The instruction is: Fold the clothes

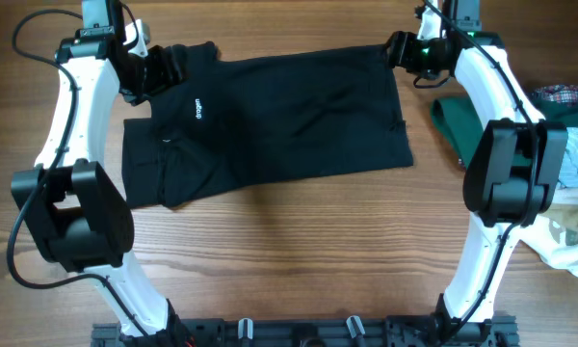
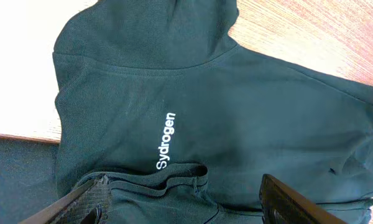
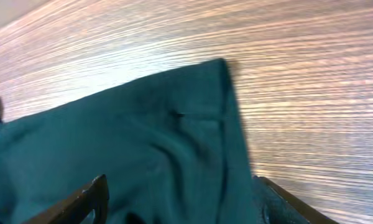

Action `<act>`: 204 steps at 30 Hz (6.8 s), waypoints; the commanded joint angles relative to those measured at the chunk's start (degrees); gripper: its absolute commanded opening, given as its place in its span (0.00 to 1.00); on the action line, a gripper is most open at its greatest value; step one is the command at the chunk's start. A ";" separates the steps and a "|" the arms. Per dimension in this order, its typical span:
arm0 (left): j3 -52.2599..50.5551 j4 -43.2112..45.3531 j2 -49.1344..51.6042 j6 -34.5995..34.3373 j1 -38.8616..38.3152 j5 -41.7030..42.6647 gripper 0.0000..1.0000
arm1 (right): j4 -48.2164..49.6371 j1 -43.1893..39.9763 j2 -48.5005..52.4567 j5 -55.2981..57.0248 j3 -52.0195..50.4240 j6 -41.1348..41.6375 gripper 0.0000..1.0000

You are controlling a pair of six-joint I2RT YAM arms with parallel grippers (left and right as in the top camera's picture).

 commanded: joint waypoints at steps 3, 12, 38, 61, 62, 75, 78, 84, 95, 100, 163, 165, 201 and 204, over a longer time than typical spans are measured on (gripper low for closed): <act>0.37 0.55 -0.90 0.31 -0.57 -0.11 0.78 | -2.34 -0.15 1.51 -0.76 1.38 1.11 0.79; 0.37 10.56 -0.90 0.52 -0.57 -0.15 0.83 | -10.40 -0.15 -2.08 -2.86 1.38 -5.97 0.79; 0.33 -19.39 -27.96 10.80 -0.46 -2.32 0.76 | -33.11 8.39 -35.08 0.79 1.29 -6.86 0.80; -0.04 2.99 -8.50 6.93 -0.46 -0.72 0.96 | -25.24 11.32 -23.63 6.67 1.22 1.51 0.92; -0.04 4.46 -6.45 6.99 -0.46 -2.19 0.96 | -25.27 11.32 -22.77 6.01 1.22 1.55 0.92; -0.04 37.13 14.43 18.16 -0.59 -10.49 0.85 | -31.71 11.37 -19.87 4.92 1.18 1.22 0.91; -0.04 40.39 17.79 18.16 -1.31 -10.27 0.80 | -33.05 11.39 -19.87 4.92 1.18 1.27 0.90; -0.04 43.34 21.66 18.14 -3.45 -10.25 0.79 | -34.62 11.50 -19.87 4.98 1.11 1.20 0.90; 0.20 40.44 19.04 16.85 -4.07 -13.35 0.04 | -36.00 11.61 -19.87 5.16 1.09 1.20 0.90; 0.39 34.07 11.47 16.87 -4.07 -14.99 0.04 | -35.95 11.61 -19.87 5.14 1.09 1.18 0.90; 4.13 -12.68 -6.78 18.36 -5.73 -13.38 0.04 | -35.45 11.61 -19.87 6.86 1.09 -1.86 0.90; 4.13 -16.94 -6.64 18.36 -5.73 -12.79 0.04 | -35.45 11.61 -19.87 6.86 1.07 -1.86 0.90; -24.28 -2.93 -5.18 12.31 -5.99 0.07 0.04 | -8.87 11.47 -6.71 6.67 1.25 -6.05 0.83; -25.46 -3.15 -5.18 12.31 -5.99 0.09 0.04 | -0.94 10.88 -3.67 7.06 1.25 -2.27 0.82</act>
